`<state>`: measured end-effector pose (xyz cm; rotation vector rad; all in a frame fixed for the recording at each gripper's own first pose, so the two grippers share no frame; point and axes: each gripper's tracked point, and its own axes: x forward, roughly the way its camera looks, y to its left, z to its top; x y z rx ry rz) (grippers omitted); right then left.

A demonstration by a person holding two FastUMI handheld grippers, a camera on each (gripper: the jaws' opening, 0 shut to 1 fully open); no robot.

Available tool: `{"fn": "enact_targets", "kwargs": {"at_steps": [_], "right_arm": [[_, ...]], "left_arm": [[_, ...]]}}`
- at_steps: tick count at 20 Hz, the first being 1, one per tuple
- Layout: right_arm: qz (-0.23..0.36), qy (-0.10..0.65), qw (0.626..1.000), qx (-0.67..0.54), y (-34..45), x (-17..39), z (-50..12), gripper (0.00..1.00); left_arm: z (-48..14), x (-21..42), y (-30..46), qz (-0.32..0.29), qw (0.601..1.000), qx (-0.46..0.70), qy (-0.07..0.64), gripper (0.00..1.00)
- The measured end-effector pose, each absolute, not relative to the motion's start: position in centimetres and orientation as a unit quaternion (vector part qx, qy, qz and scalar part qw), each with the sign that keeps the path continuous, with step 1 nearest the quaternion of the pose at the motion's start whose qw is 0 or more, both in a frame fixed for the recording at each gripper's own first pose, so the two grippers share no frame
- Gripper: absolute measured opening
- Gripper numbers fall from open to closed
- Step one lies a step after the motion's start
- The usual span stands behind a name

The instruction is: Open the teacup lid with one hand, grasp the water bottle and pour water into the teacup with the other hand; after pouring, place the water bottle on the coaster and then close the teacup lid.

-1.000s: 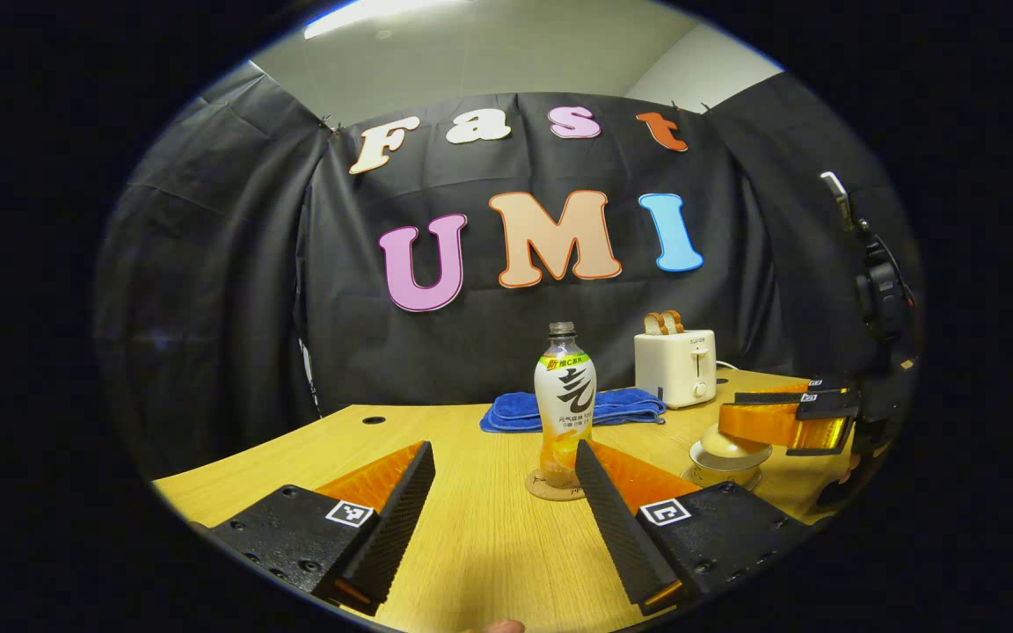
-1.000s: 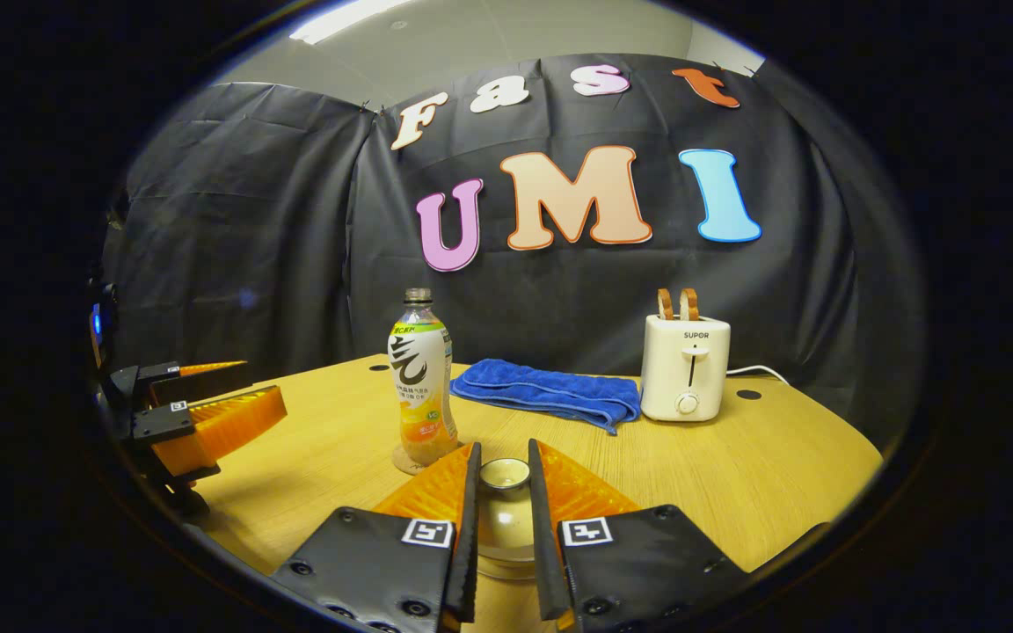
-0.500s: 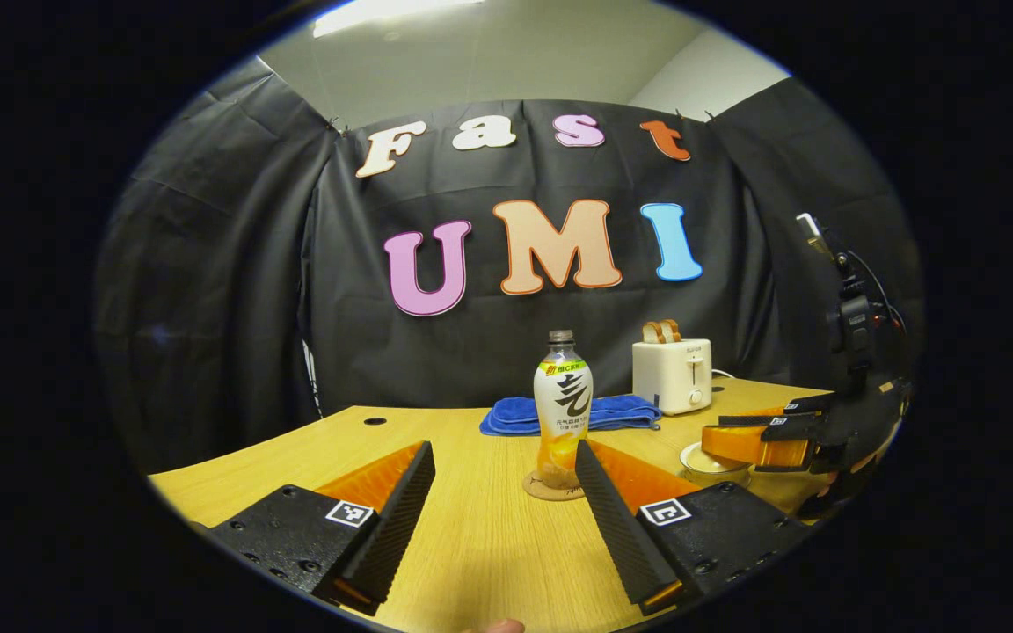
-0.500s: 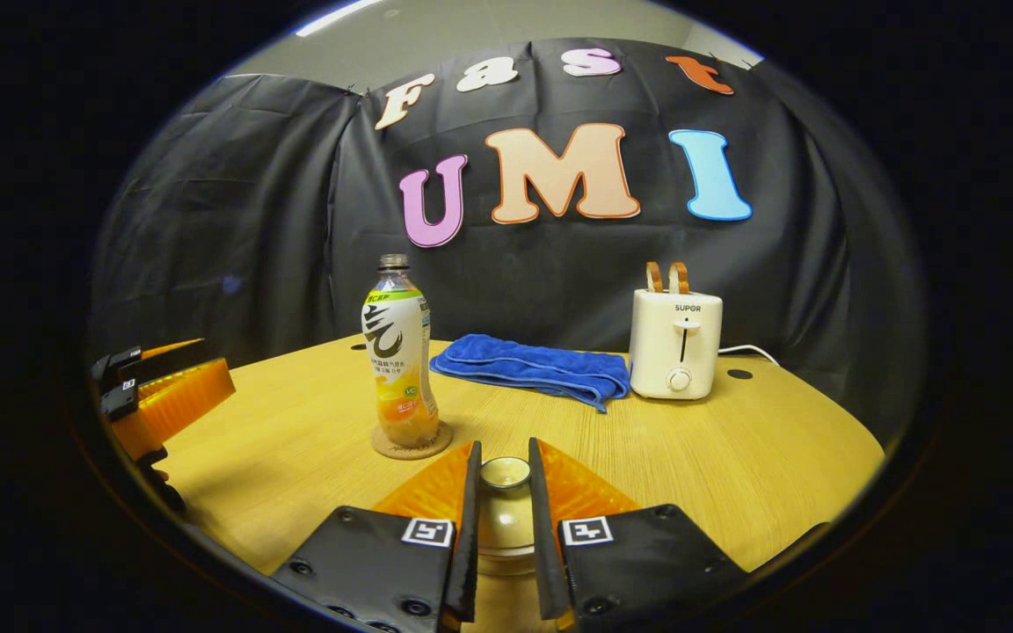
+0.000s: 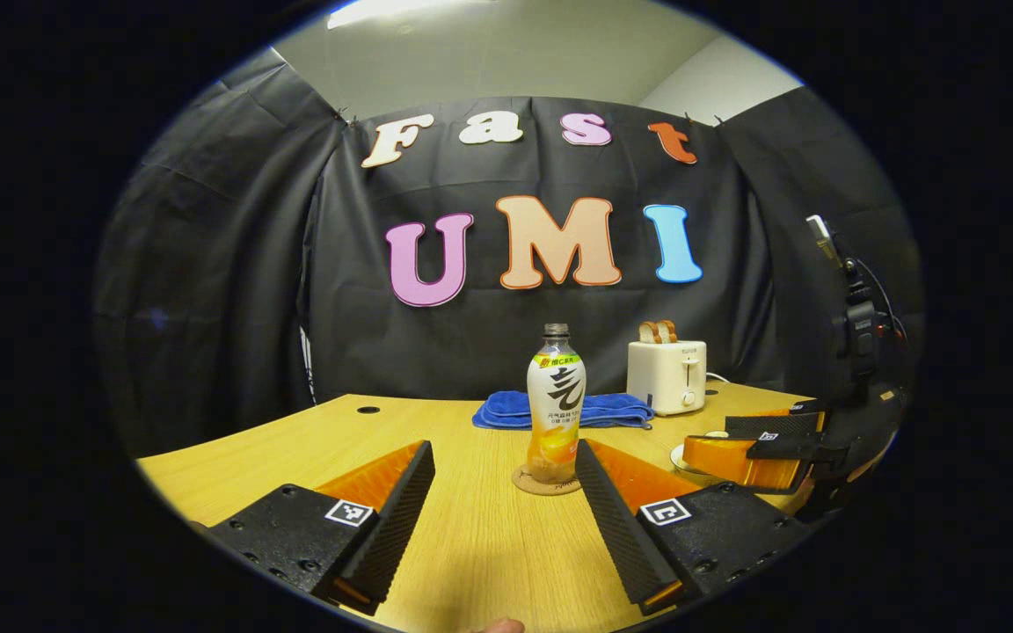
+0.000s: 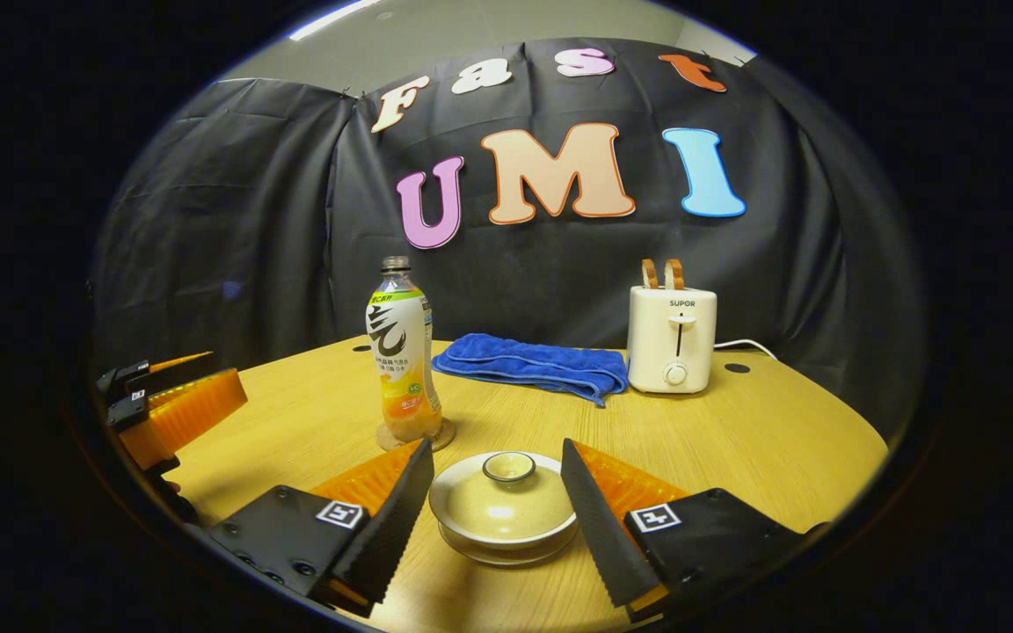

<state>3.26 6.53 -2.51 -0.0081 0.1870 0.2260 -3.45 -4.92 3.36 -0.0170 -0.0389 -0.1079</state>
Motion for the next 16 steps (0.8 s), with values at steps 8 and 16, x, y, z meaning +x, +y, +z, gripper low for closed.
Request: {"fn": "enact_targets", "kwargs": {"at_steps": [8, 16], "right_arm": [[0.076, 0.05, 0.996, -0.009, 4.1, -0.5, -1.3, 0.95], [0.025, 0.029, 0.999, -0.01, 2.6, -3.6, -1.0, 0.96]], "left_arm": [[2.2, -3.6, -5.4, -0.047, 0.998, -0.022, -0.018, 0.94], [2.4, -3.7, -6.1, -0.054, 0.998, 0.0, -0.025, 0.94]]}}
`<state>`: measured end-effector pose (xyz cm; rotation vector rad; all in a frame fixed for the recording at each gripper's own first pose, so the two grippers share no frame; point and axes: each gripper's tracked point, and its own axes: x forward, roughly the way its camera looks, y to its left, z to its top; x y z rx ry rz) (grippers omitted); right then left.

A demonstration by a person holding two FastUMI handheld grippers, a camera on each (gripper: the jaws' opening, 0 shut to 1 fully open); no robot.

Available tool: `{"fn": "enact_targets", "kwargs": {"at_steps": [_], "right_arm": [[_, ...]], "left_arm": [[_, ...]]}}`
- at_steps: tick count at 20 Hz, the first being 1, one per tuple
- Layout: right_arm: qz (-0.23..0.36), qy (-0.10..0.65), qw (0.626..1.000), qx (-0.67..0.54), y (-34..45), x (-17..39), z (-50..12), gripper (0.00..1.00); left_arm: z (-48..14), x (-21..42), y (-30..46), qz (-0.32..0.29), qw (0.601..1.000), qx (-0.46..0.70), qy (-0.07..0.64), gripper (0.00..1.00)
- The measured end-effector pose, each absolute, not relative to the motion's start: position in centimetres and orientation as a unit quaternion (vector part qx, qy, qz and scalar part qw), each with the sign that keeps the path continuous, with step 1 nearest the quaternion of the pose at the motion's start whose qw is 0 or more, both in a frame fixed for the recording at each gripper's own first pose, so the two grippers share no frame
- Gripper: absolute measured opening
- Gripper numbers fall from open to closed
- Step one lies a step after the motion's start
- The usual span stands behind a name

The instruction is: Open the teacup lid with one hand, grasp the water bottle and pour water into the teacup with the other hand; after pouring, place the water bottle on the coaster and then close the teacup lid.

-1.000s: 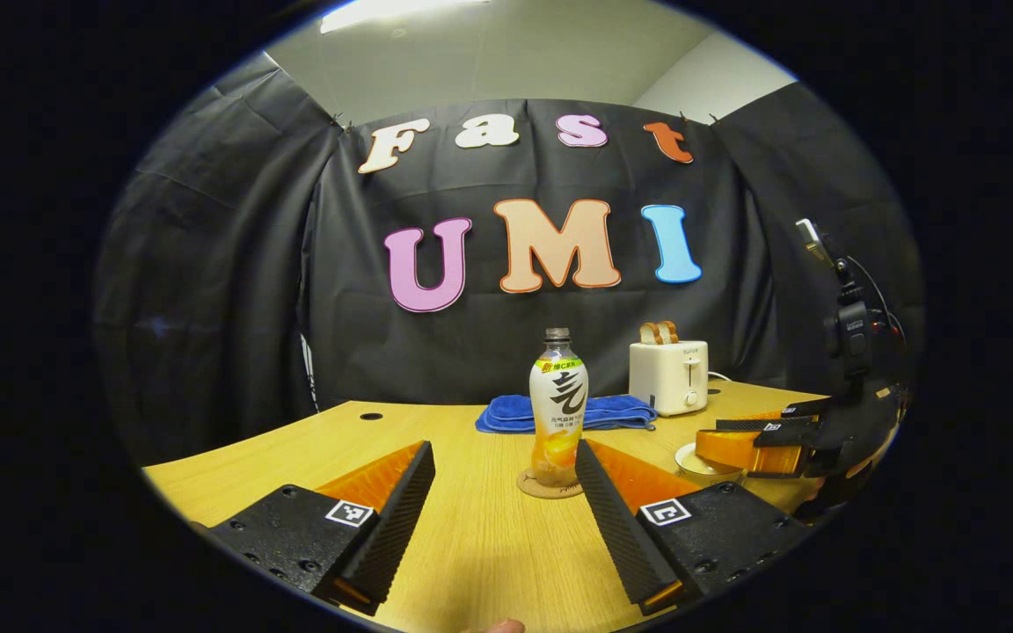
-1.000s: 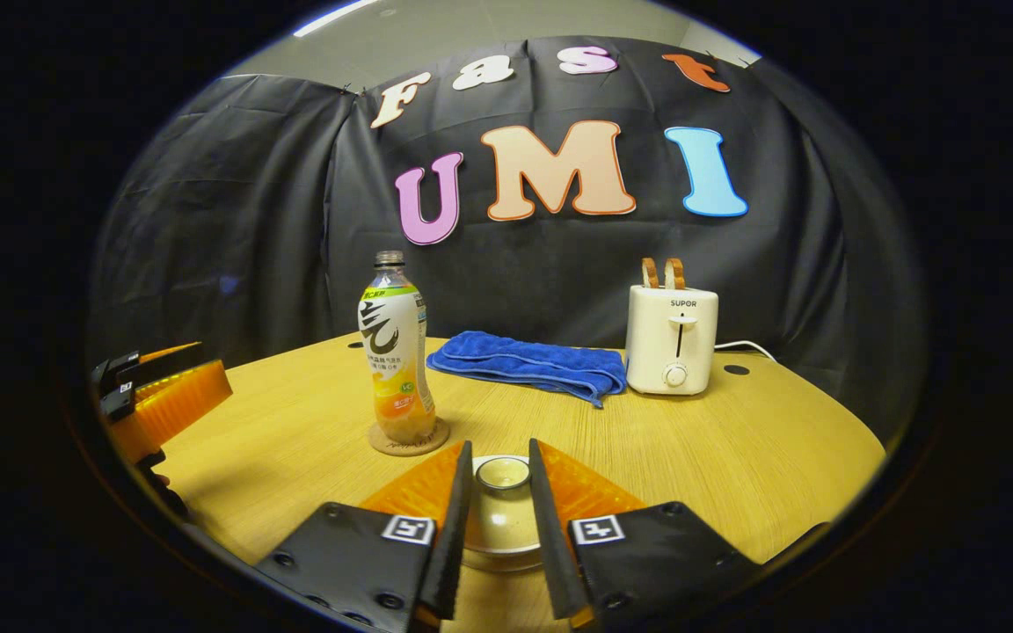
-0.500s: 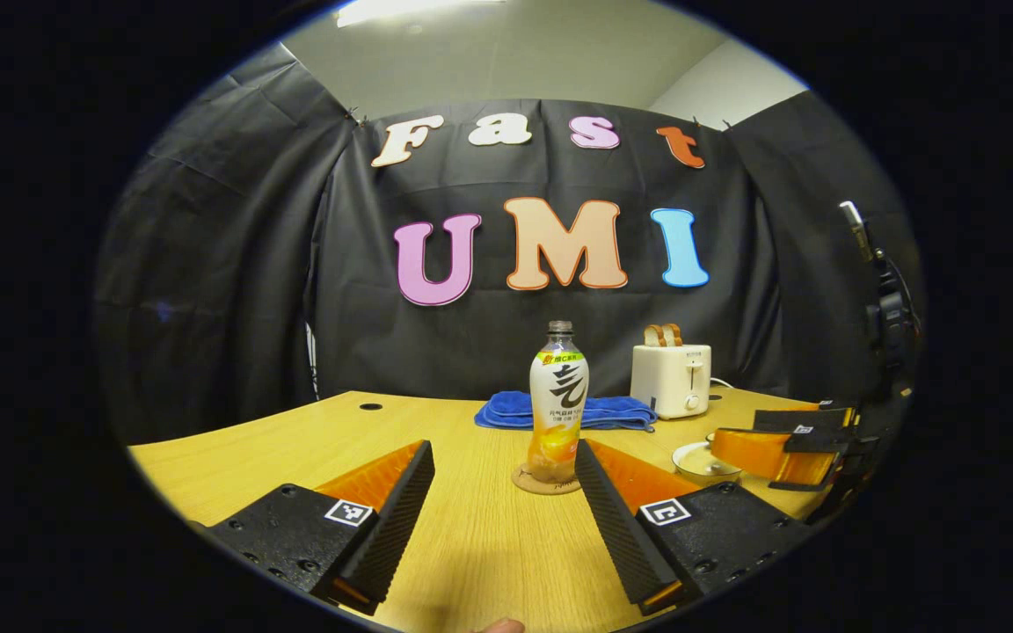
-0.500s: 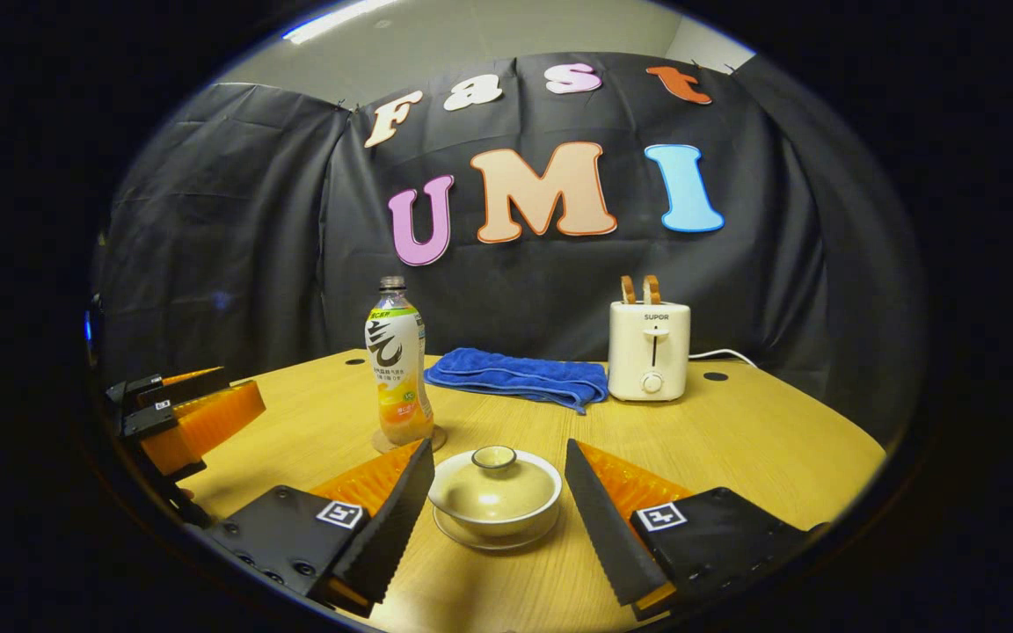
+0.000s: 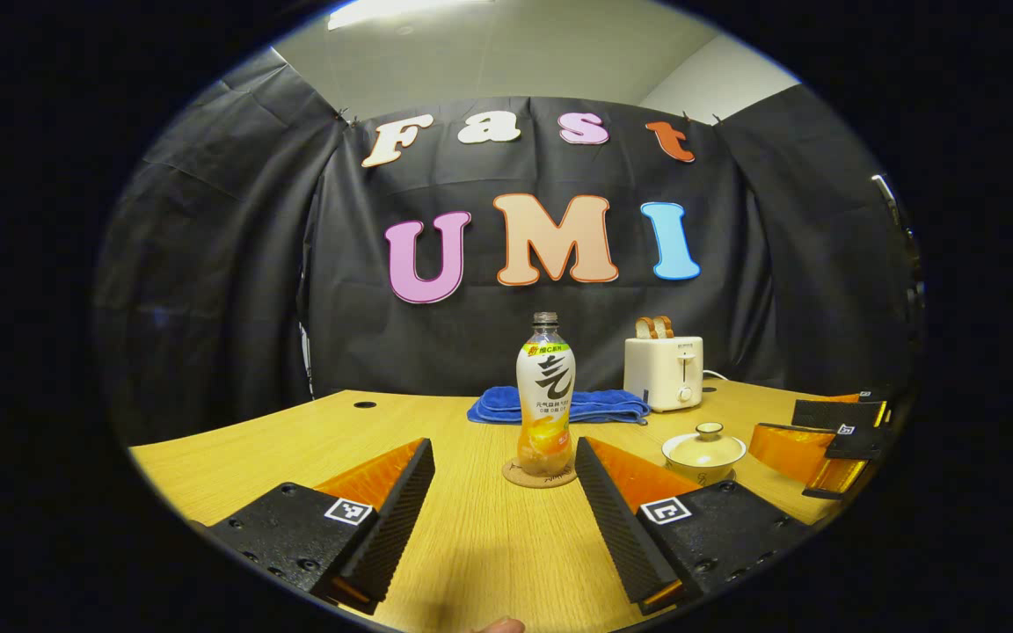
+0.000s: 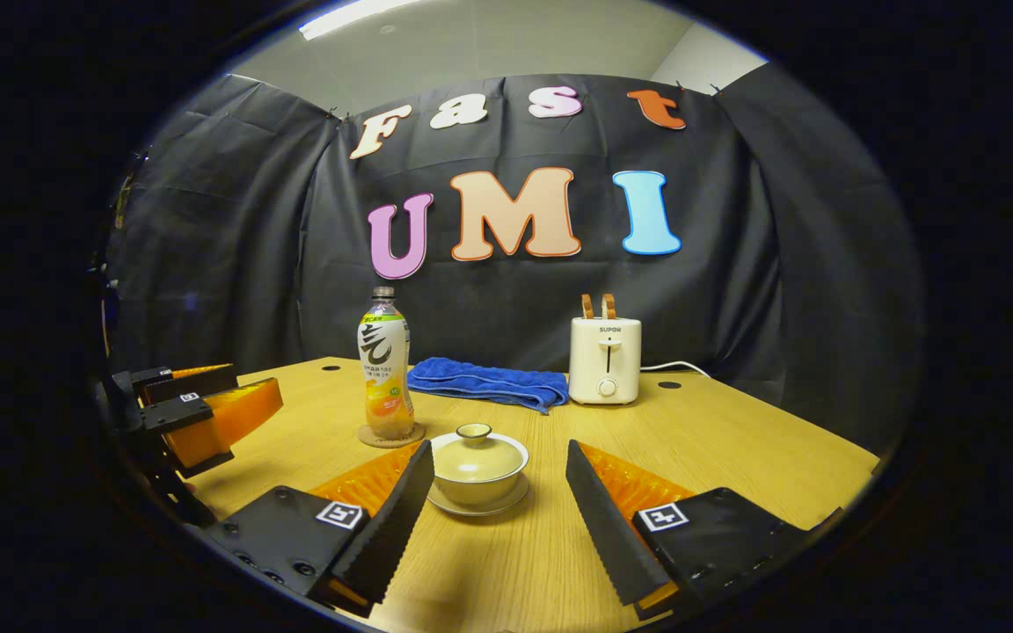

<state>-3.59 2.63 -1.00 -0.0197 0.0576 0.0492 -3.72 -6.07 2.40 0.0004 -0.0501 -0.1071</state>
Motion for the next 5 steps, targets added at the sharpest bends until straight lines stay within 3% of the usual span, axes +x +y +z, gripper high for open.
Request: {"fn": "enact_targets", "kwargs": {"at_steps": [5], "right_arm": [[-0.014, 0.01, 1.0, -0.001, 1.6, -4.0, -0.4, 0.94]], "left_arm": [[0.8, -3.4, -6.1, -0.049, 0.999, 0.002, 0.011, 0.94]]}}
